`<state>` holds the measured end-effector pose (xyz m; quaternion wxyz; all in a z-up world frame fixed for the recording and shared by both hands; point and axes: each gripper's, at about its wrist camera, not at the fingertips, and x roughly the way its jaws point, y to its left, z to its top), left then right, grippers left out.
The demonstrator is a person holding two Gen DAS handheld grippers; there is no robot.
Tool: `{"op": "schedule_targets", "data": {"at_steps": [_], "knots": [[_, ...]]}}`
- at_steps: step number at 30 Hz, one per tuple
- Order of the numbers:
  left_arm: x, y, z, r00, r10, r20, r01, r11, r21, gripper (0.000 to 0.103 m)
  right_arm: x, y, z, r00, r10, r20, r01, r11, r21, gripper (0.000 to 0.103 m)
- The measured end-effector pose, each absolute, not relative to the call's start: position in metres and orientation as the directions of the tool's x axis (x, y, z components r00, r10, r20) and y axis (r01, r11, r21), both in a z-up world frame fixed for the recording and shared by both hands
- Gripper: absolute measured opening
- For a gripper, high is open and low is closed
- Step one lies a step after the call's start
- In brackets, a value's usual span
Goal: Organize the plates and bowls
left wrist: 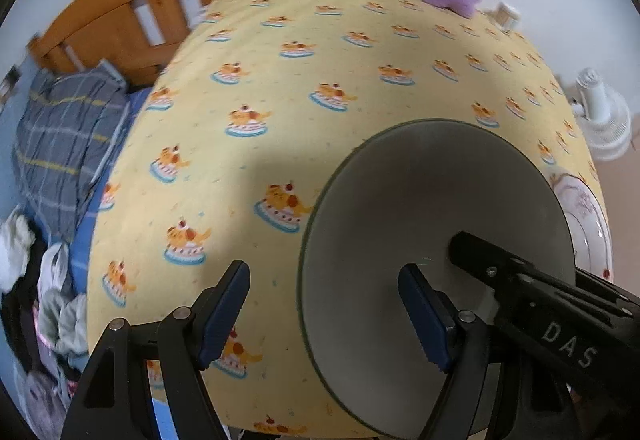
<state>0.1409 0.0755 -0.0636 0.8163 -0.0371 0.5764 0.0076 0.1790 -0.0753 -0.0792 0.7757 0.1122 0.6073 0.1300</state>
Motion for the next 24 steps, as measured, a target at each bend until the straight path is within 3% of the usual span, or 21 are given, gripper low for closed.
{"op": "schedule_targets", "data": {"at_steps": [2, 14, 20, 24], "knots": [[0.143, 0.08, -0.065, 0.333, -0.061, -0.941, -0.029, 0.997, -0.075, 0.077, 0.177, -0.071, -0.079, 0.237, 0.331, -0.913, -0.048, 0.943, 0.329, 0.038], [0.152, 0.086, -0.073, 0.31, -0.229, -0.923, 0.084, 0.973, -0.213, 0.074, 0.172, -0.069, -0.078, 0.271, 0.276, -0.922, 0.037, 0.954, 0.297, 0.039], [0.155, 0.086, -0.076, 0.307, -0.316, -0.898, 0.124, 0.948, -0.291, 0.063, 0.171, -0.068, -0.078, 0.27, 0.264, -0.926, 0.061, 0.955, 0.29, 0.039], [0.156, 0.082, -0.075, 0.305, -0.354, -0.884, 0.161, 0.934, -0.318, 0.049, 0.17, -0.066, -0.077, 0.278, 0.25, -0.927, 0.067, 0.958, 0.278, 0.039]]}}
